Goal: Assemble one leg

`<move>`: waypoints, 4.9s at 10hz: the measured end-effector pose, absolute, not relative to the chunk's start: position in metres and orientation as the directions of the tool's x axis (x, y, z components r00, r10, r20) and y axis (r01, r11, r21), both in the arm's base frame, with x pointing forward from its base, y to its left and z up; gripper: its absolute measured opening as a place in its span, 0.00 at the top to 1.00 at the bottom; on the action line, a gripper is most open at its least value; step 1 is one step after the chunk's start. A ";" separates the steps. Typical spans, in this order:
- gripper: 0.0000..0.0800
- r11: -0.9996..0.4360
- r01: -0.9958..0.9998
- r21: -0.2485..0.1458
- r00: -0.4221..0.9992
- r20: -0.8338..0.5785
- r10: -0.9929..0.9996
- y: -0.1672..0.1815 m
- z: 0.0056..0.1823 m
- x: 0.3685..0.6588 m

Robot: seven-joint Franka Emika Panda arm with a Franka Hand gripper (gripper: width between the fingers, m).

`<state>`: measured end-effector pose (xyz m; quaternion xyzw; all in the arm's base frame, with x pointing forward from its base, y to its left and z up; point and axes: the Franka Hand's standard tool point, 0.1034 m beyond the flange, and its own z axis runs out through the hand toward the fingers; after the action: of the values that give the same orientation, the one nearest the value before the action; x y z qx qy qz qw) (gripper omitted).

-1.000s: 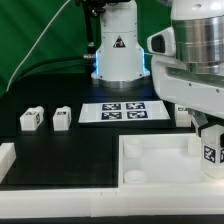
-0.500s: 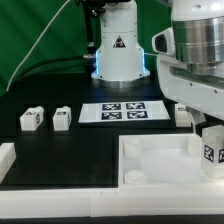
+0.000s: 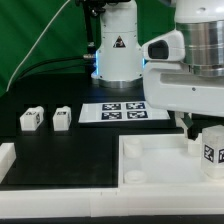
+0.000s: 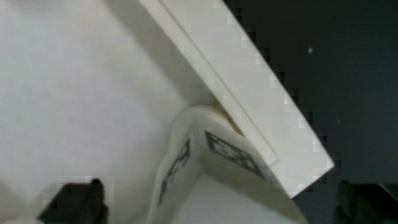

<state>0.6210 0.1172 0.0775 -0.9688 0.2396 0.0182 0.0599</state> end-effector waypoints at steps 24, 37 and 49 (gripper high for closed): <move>0.63 -0.632 -0.768 -0.102 0.639 -0.072 -0.766 0.113 0.074 0.622; 0.19 -0.825 -0.558 -0.089 0.830 -0.075 -0.553 0.122 0.071 0.617; 0.56 -0.980 0.176 -0.090 0.984 0.001 0.176 0.116 0.073 0.620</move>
Offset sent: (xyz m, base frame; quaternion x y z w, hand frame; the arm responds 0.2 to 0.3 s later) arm 0.0047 -0.0008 -0.0012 -0.0138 -0.0033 -0.3128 0.9497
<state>0.6197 0.1163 0.0727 -0.9951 -0.0884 0.0035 0.0451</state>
